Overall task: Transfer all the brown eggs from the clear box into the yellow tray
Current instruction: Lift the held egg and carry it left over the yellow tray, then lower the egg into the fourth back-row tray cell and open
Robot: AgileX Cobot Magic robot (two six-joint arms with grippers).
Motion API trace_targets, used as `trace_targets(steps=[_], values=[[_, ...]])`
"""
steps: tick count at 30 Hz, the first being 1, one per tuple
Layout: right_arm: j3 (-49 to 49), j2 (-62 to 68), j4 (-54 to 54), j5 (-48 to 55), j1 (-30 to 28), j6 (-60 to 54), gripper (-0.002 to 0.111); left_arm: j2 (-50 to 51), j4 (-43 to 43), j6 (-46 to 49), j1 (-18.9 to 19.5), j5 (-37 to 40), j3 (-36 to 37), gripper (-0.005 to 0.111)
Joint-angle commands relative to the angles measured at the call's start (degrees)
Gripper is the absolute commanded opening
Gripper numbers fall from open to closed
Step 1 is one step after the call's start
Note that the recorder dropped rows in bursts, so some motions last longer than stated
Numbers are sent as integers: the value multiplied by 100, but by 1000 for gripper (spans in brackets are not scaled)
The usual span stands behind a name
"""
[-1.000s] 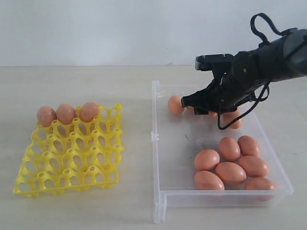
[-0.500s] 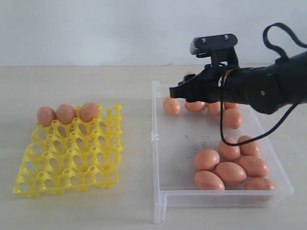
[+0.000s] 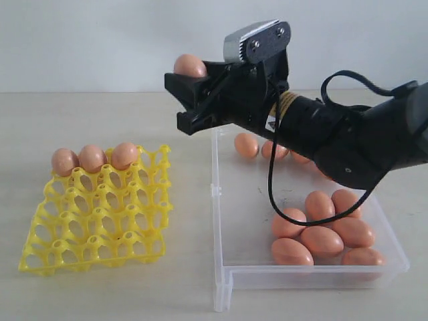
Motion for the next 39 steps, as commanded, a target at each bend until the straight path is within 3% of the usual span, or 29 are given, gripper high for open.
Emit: trace_targets(steps=[1,14,23,39], values=[[-383,575,-679,-386,0,148,0,-17,-30,1,12,-83,22,4],[-2098,2259,-1537,-728,0,1790,0,-17,-30,1,12,-83,22,4],[-2683,2696,-1550,450,0,2337,0,-17,-30,1,12,-83,22,4],[-3541,3513,-1978,410,0,3076,0,-17,-30,1,12,-83,22,4]])
